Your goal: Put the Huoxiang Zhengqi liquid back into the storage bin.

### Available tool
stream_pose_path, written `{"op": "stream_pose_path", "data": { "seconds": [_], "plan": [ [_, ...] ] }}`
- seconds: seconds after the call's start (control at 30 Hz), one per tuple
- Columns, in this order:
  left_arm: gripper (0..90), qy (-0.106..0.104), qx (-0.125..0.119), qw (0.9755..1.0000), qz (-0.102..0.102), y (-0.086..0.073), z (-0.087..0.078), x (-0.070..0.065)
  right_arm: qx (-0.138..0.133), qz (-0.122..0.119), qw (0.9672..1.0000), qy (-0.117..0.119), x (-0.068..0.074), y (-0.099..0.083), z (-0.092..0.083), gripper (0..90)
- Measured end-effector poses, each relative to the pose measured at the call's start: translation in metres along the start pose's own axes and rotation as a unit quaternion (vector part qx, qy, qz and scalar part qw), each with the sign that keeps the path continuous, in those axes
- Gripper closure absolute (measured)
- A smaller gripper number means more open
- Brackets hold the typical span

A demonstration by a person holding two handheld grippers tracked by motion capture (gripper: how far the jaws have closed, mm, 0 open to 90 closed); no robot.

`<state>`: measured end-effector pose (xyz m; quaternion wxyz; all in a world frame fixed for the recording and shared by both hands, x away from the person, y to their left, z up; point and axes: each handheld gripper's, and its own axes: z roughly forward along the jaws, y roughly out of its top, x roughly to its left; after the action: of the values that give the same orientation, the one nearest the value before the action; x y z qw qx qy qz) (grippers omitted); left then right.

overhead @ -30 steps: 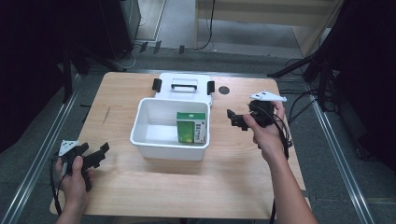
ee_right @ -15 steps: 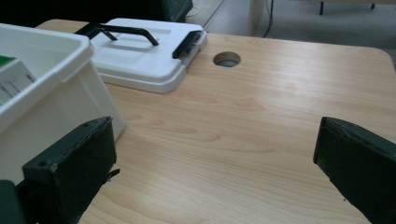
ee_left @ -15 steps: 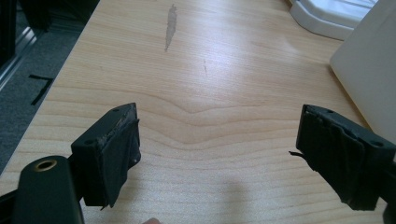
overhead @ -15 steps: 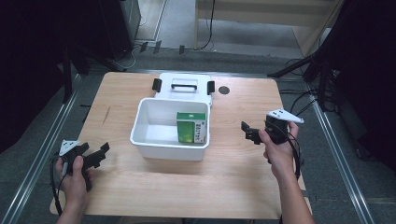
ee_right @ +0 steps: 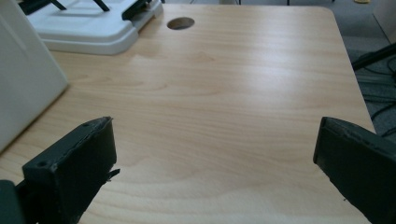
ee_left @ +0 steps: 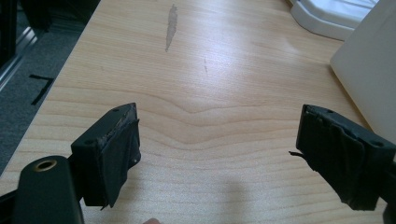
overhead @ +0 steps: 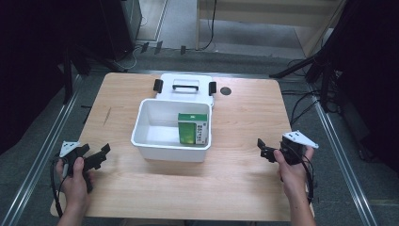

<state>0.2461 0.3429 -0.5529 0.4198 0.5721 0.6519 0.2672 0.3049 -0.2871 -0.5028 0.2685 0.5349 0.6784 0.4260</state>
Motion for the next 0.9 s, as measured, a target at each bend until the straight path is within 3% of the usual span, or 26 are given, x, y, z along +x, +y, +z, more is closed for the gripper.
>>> {"op": "stream_pose_path", "data": {
  "seconds": [0.43,0.9],
  "plan": [
    [14.6,0.000,-0.001,1.0000,0.003,0.000,-0.001,-0.001,0.019,0.013,0.9994,-0.027,-0.031,-0.038,-0.017,0.0],
    [14.6,-0.002,-0.001,1.0000,0.004,-0.001,-0.001,-0.001,0.022,0.010,0.9990,-0.038,-0.043,-0.060,-0.037,0.0]
  ]
}}
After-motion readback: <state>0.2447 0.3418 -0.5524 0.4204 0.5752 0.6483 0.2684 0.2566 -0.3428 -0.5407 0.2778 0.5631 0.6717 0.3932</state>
